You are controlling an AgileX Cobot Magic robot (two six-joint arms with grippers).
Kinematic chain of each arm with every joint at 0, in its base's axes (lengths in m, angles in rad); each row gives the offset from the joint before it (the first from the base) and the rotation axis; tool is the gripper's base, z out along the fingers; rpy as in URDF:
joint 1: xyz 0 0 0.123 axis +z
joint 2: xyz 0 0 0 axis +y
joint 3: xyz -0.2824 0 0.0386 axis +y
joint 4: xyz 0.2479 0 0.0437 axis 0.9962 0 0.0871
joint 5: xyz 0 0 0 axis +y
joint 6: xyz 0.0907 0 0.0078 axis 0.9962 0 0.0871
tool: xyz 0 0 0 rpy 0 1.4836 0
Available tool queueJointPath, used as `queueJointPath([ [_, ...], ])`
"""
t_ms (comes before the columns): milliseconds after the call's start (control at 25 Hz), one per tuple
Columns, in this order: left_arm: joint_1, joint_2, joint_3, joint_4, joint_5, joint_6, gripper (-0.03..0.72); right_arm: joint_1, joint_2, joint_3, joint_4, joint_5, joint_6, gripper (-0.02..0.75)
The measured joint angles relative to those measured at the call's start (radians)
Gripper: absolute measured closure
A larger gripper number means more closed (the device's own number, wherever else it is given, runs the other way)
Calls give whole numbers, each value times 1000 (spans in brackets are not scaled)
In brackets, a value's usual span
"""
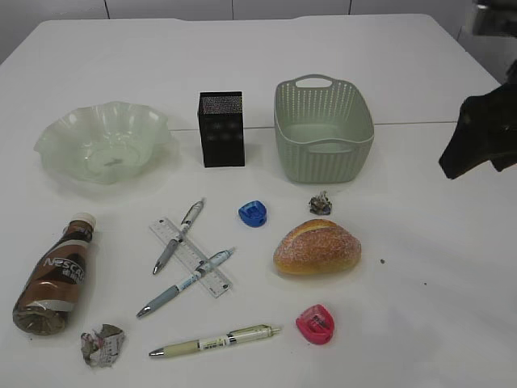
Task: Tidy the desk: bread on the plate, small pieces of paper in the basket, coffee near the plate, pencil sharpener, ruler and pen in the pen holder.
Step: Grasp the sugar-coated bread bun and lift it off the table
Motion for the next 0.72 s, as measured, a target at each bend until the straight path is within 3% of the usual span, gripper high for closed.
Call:
queueJointPath([
  [320,0,2,-1,0,0,0,381,3,130,-45,96,56,76,192],
  [520,0,2,-1,0,0,0,381,31,161,-114,97,75,-41,192],
  [720,0,2,-1,0,0,0,381,150,199,-190,51,30,-254,190],
])
